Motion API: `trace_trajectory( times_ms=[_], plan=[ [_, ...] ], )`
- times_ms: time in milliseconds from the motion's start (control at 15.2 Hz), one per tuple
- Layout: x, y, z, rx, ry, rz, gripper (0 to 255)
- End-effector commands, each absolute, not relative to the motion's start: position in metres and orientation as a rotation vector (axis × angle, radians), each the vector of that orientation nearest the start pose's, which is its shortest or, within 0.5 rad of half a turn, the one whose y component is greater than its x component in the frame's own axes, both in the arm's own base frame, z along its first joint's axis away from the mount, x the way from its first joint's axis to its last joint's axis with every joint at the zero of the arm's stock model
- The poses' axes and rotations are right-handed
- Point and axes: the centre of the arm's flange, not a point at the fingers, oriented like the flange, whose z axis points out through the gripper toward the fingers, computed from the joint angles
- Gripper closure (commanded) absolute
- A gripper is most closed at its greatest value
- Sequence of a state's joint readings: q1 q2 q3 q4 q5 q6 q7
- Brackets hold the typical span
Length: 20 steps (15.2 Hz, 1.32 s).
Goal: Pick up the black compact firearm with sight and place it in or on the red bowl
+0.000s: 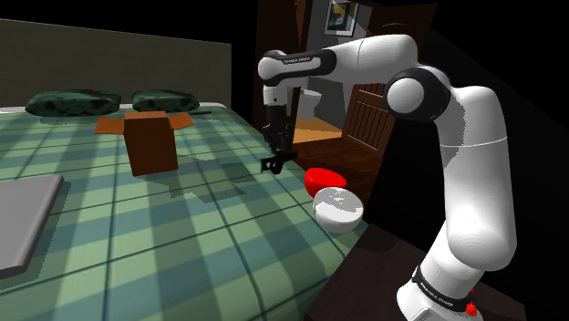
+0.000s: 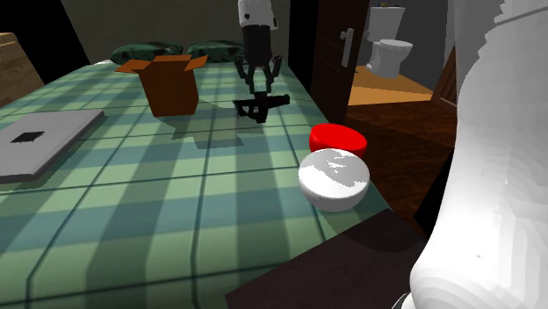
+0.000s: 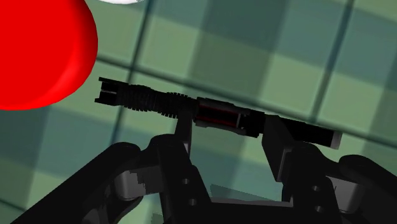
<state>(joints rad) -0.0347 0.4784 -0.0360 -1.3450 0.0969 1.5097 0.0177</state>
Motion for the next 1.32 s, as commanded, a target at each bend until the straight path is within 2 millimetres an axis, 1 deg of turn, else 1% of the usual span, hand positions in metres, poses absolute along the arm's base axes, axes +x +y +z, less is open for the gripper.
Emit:
trace_trajectory(
  times_ms=[0, 330, 396, 1254],
  plan=[
    [0.662, -0.032, 0.441, -3.013, 0.145, 0.474, 255],
    [0.662, -0.032, 0.468, -3.013, 0.145, 0.474, 255],
    [0.662, -0.032, 0.469, -3.013, 0.145, 0.474, 255],
    [0.61, -0.191, 0.507, -3.013, 0.145, 0.474, 255]
  ],
)
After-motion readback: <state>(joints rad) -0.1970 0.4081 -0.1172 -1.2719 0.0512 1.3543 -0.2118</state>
